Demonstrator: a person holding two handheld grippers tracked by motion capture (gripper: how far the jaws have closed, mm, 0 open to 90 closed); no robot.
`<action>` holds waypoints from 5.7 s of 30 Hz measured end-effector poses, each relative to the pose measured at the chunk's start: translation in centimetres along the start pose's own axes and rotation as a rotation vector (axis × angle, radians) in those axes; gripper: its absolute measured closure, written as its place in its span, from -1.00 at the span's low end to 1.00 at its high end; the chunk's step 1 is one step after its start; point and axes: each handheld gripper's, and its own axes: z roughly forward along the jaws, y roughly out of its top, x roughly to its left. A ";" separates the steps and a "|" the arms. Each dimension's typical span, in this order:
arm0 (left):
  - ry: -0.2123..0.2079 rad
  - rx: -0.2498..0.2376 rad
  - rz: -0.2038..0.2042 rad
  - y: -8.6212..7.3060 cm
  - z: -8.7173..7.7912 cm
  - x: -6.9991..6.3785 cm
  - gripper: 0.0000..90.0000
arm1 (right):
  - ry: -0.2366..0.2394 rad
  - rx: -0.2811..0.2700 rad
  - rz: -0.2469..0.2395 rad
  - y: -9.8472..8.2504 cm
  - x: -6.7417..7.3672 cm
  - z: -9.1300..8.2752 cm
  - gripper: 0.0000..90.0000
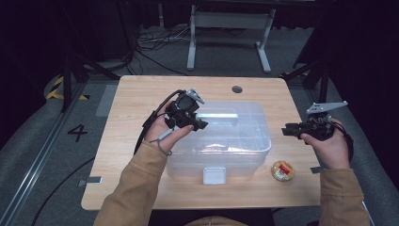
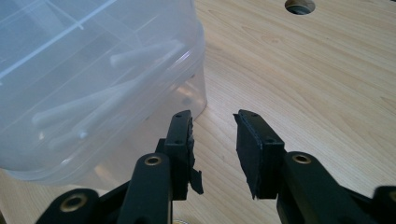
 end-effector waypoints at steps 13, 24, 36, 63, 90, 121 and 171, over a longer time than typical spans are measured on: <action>0.021 0.036 0.026 0.6 -0.2 0.0 0.66 | 0.020 -0.017 -0.014 0.0 0.2 0.0 0.53; 0.017 0.050 0.008 1.9 -0.8 0.9 0.66 | 0.102 -0.030 -0.068 0.2 0.5 -0.6 0.99; -0.023 0.044 -0.032 3.1 -1.3 2.5 0.65 | 0.220 0.001 -0.163 0.6 2.0 -0.5 1.00; -0.005 0.039 -0.053 4.4 -1.8 3.8 0.63 | 0.403 0.070 -0.263 1.3 4.6 1.9 1.00; 0.069 -0.052 -0.057 2.8 -6.6 2.3 0.22 | 0.418 0.027 -0.256 1.8 4.4 1.5 1.00; 0.026 -0.197 -0.057 -2.8 -11.4 -2.3 0.58 | 0.308 -0.276 -0.150 3.1 3.8 0.7 1.00; 0.215 -0.333 -0.201 -9.6 -4.7 1.6 1.00 | 0.197 -0.354 -0.111 2.6 5.4 1.1 1.00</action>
